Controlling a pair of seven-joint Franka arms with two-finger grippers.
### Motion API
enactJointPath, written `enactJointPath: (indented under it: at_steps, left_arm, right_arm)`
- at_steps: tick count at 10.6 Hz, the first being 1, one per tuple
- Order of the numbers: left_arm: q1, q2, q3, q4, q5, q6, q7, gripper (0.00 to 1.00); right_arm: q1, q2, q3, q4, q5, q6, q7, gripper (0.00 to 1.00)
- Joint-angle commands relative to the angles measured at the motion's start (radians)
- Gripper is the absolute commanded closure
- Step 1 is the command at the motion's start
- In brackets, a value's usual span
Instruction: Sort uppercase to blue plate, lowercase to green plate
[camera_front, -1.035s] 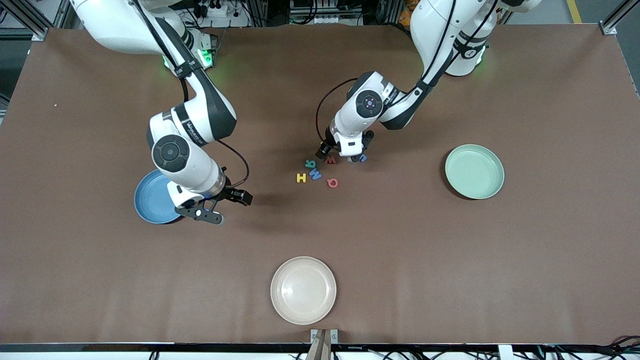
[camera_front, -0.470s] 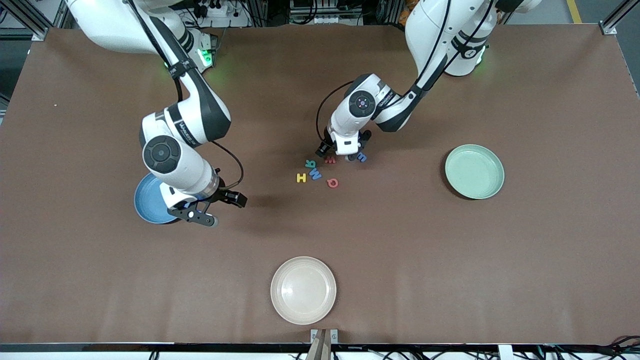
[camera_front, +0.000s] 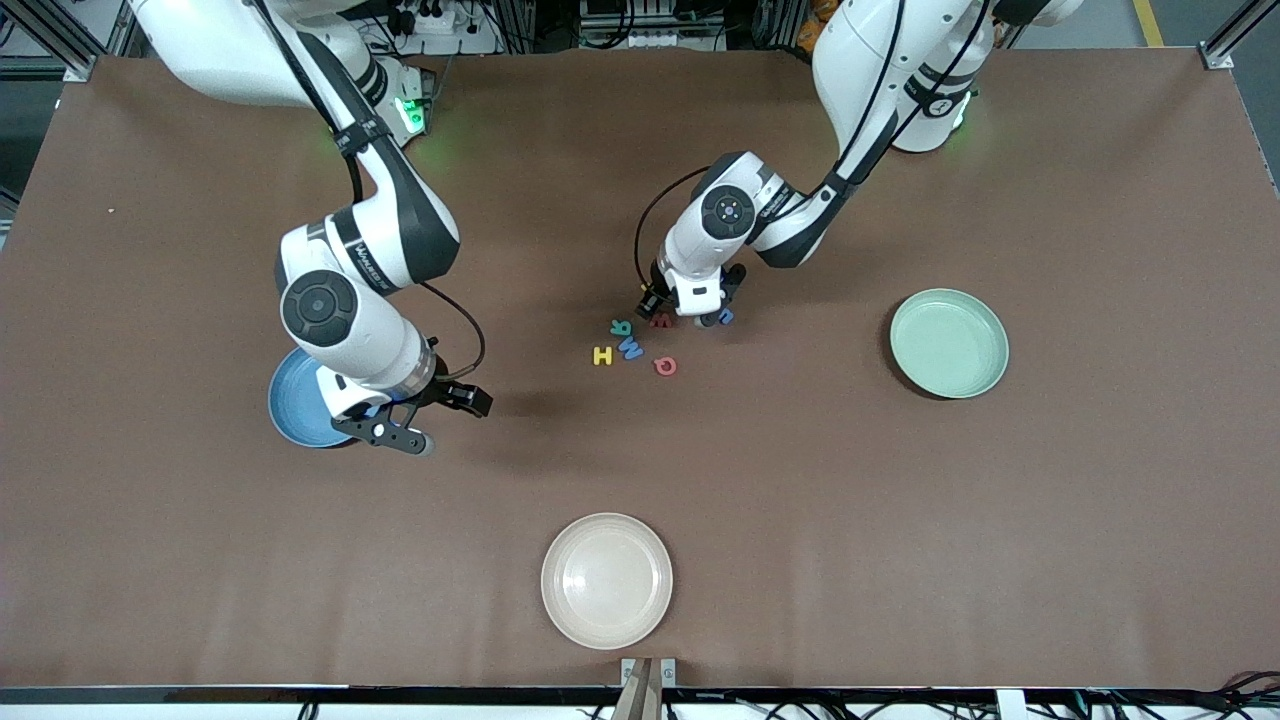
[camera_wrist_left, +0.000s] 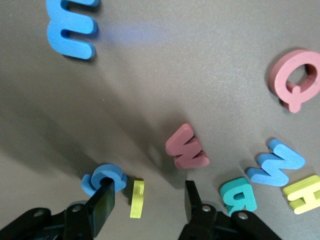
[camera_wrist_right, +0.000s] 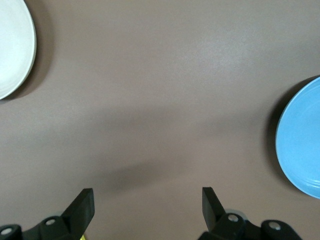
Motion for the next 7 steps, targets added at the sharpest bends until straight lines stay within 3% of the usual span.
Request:
enactJointPath:
  at_steps: [1, 4, 7]
  left_arm:
    - [-0.01, 0.027, 0.01, 0.025, 0.029, 0.011, -0.053, 0.33]
    - [-0.01, 0.02, 0.01, 0.024, 0.03, 0.005, -0.055, 0.25]
    - [-0.009, 0.014, 0.01, 0.035, 0.03, -0.015, -0.056, 0.24]
  right_arm:
    - [-0.013, -0.02, 0.007, 0.001, -0.01, -0.02, -0.007, 0.05]
    - [-0.014, -0.02, 0.004, 0.01, -0.005, -0.021, -0.005, 0.05]
    - [-0.017, -0.02, 0.004, 0.01, -0.005, -0.021, -0.005, 0.05]
